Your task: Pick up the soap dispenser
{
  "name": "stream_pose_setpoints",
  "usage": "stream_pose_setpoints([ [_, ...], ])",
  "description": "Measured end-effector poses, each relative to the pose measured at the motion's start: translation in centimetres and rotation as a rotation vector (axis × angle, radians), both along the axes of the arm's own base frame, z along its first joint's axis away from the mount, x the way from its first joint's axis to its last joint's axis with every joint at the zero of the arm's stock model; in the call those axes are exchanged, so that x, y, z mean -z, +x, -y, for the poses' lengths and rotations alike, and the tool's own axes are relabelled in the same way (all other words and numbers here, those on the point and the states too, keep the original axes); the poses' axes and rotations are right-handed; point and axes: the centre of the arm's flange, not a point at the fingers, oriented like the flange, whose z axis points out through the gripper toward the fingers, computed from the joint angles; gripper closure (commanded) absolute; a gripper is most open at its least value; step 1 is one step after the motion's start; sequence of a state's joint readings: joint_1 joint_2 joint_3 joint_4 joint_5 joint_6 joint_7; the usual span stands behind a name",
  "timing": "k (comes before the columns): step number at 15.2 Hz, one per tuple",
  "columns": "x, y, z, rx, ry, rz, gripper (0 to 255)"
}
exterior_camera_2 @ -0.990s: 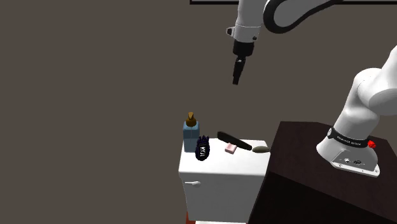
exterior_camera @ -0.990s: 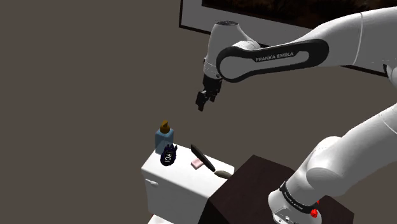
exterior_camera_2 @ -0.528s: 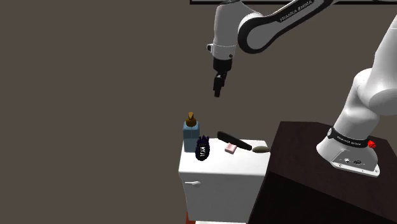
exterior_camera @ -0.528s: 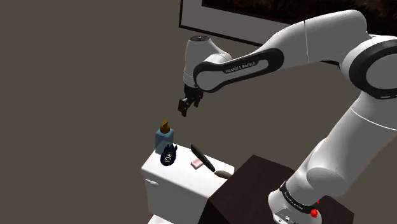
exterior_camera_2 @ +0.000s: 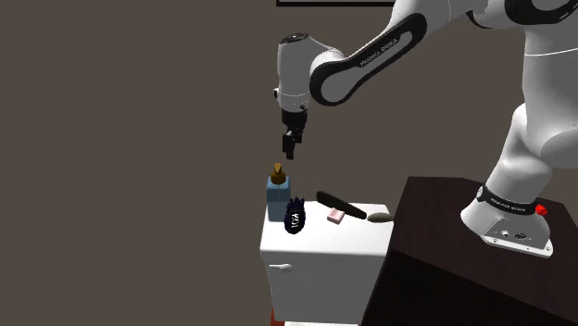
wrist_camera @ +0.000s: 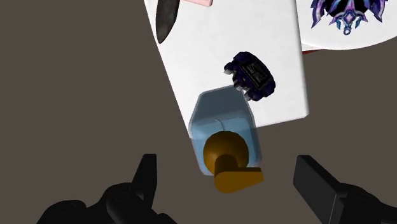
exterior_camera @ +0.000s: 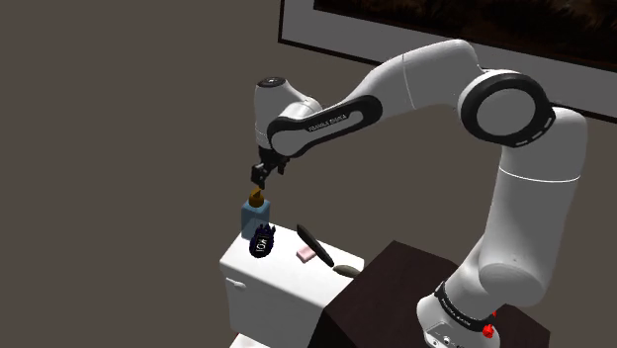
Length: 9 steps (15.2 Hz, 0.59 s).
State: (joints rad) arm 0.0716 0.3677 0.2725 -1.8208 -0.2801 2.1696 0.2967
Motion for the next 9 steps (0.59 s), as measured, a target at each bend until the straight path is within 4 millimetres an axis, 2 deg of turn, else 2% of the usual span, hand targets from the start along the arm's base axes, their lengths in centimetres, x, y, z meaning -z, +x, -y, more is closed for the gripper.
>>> stream_pose_setpoints([
  [5,4.7,4.7,-2.3,-0.002,-0.017,-0.007,0],
  [9,7.0,5.4,-2.7,-0.002,-0.02,-0.009,0],
])
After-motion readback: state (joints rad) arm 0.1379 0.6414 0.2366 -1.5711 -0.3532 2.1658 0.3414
